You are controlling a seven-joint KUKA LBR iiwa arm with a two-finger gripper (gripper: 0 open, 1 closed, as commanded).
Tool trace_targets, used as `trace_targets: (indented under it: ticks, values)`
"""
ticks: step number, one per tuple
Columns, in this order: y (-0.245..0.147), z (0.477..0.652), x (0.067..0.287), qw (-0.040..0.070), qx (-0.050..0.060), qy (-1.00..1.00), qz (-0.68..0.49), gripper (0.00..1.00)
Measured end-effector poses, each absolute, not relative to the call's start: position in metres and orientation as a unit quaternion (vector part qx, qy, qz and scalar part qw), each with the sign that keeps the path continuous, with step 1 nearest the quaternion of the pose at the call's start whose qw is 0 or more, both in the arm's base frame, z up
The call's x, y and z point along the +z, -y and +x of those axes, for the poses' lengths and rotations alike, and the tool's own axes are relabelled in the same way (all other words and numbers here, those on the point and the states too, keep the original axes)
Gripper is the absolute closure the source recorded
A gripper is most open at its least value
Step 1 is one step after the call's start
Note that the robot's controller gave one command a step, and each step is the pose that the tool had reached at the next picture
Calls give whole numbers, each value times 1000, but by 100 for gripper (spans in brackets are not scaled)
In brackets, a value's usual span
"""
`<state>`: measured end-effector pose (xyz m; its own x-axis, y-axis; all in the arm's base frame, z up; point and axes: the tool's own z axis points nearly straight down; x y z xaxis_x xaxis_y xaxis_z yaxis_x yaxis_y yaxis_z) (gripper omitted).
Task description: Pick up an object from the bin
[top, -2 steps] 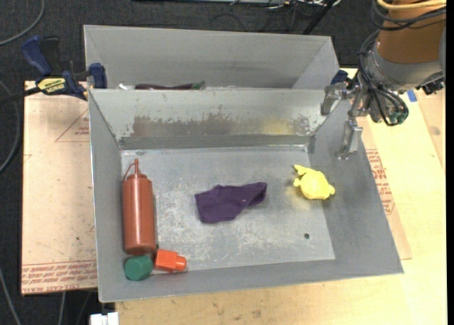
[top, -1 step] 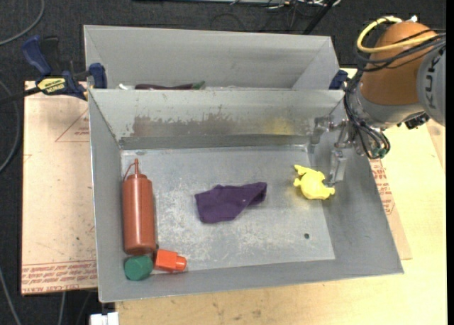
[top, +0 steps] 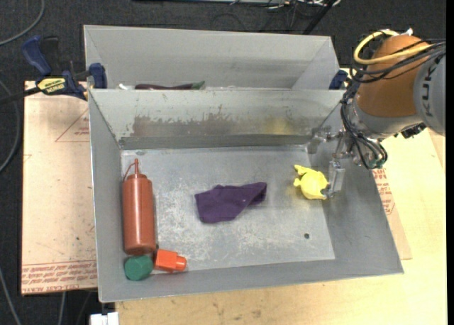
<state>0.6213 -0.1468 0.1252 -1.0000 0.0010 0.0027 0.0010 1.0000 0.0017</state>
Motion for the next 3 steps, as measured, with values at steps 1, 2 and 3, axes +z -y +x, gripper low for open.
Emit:
trace_targets:
  ticks: [1, 2, 3]
  values:
    - [152, 618, 135, -3, -1, 995, -95, 0]
    - [144, 616, 69, 0, -1, 997, -78, 0]
    - [152, 611, 72, -4, 0, 993, -120, 100]
